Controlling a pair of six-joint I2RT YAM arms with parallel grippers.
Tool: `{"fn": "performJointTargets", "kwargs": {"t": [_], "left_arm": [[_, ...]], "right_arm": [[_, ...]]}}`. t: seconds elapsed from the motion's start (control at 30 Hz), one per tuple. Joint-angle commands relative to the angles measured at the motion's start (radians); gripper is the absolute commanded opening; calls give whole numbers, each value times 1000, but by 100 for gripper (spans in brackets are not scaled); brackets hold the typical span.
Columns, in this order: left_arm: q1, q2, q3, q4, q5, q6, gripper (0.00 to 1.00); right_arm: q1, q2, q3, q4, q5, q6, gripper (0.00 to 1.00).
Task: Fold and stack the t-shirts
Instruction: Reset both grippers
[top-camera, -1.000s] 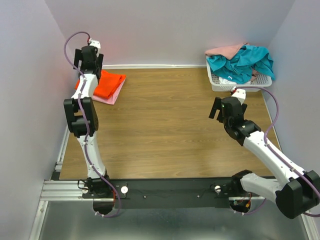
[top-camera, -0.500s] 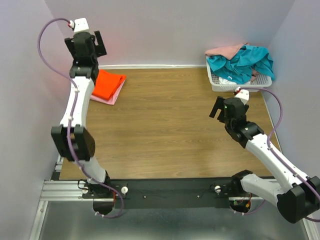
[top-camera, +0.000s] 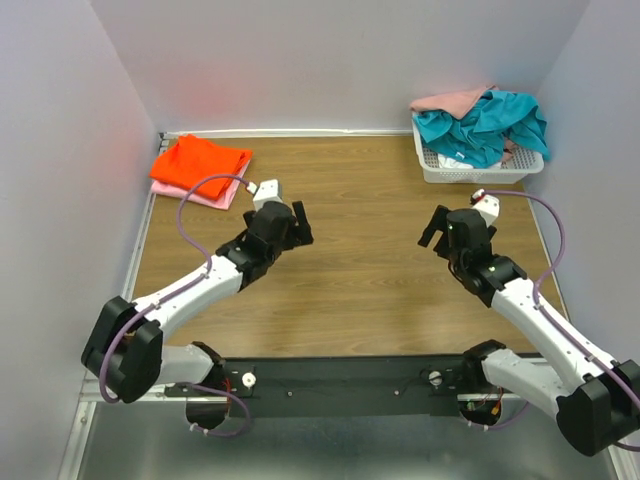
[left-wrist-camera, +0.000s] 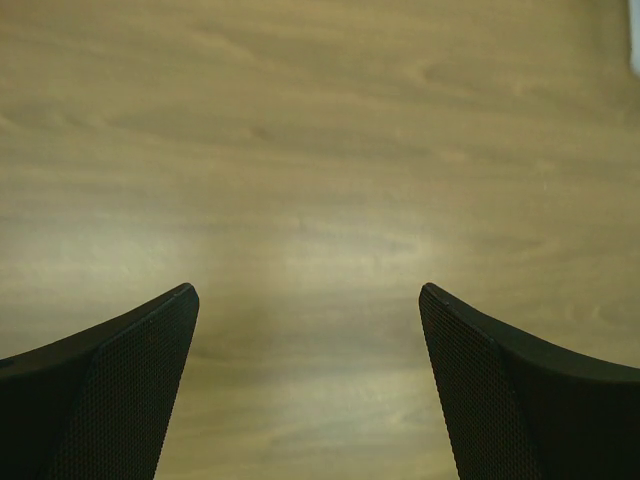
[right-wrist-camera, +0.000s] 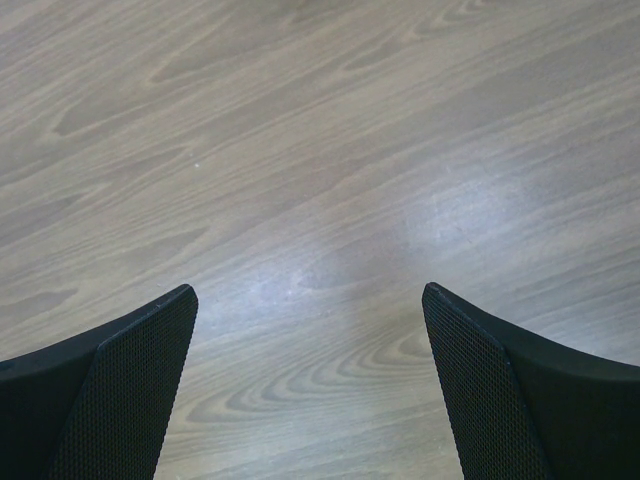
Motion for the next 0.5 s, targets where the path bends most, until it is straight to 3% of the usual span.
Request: {"fn": "performJointTargets", "kwargs": {"t": [0.0, 0.47], "left_arm": [[-95, -93, -63, 32, -73, -158, 98], [-117, -253, -136, -54, -216, -209, 98]], "right_arm": [[-4, -28, -52, -12, 45, 58, 100], [-4, -61, -82, -12, 56, 56, 100]]}}
